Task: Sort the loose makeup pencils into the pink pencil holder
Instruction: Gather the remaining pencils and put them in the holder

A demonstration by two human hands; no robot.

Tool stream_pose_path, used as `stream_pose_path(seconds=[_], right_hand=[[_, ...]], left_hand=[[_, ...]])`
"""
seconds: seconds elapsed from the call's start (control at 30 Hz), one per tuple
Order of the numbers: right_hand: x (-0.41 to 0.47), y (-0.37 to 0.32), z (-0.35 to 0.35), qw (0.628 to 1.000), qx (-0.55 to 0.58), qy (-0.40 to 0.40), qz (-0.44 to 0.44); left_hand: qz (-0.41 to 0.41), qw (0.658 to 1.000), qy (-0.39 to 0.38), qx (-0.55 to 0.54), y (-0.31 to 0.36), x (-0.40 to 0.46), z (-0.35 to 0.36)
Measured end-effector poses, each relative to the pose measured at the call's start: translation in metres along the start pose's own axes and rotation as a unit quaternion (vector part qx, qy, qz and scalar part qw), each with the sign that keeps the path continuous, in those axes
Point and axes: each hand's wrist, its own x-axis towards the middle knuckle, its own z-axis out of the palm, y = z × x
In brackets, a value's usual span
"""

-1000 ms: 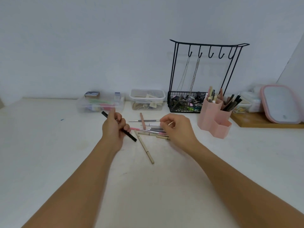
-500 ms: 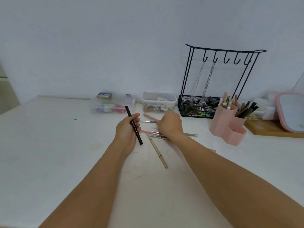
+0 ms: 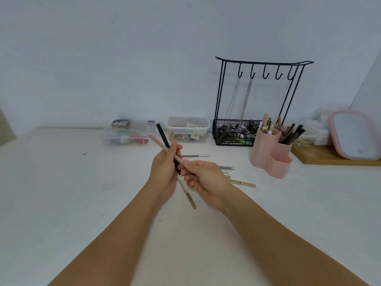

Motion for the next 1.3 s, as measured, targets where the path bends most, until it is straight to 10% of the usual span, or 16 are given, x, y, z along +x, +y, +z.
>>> stream_pose_path(seconds=[0.23,0.6,1.13,1.3], right_hand=[[-0.003,0.008,-0.003,0.955,-0.276,0.031,-0.100],[0.009,-0.064,-0.105,0.741,-0.619,0.220,-0.139],[0.022,-0.047,-0.116,0.748,-0.638,0.157,-0.099],[0.010,-0.066,-0.103,0.829,-0.516,0.167,-0.134]], left_hand=[[0.009,0.999,-0.018,0.049,-0.008,0.000,0.003],[-0.047,0.997,0.021,0.054,0.006,0.006,-0.011],[-0.069,0.994,0.001,0.082,0.001,0.009,-0.010],[-0.058,0.994,0.003,0.089,0.001,0.007,-0.010]])
